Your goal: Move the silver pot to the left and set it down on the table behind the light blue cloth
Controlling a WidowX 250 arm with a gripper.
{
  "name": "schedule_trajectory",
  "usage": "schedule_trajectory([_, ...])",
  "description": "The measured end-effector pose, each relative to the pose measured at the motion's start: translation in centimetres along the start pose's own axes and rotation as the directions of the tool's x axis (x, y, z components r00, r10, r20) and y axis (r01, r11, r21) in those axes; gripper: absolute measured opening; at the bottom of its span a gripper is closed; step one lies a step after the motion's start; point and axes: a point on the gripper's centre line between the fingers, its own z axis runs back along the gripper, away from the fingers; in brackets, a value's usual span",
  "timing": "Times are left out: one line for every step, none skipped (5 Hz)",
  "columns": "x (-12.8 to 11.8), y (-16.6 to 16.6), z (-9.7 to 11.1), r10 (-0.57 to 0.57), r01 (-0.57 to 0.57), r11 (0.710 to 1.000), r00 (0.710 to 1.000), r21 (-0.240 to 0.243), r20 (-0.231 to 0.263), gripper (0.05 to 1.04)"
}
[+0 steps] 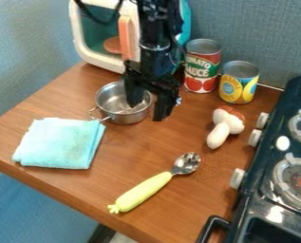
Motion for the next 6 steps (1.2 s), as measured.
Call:
schedule_trajectory([0.4,0.3,-0.2,0.030,-0.030,0.999,1.000,0.012,-0.009,1.001])
schedule_trajectory([0.5,0.5,-0.2,0.056,-0.056,0.998,0.998,0.020,-0.013,1.001])
schedule_trajectory([1.3,0.9,-0.7,0.072,-0.071,0.997,0.997,0.033,-0.030,1.001])
schedule_trajectory([1.8,1.4,-1.1,0.089,-0.086,0.995,0.995,0.045,-0.051,1.001])
schedule_trajectory([2.1,3.0,-1.7,0.115,-0.113,0.993,0.992,0.034,-0.059,1.001])
schedule_trajectory([2.1,3.9,-2.1,0.139,-0.137,0.990,0.987,0.028,-0.080,1.001])
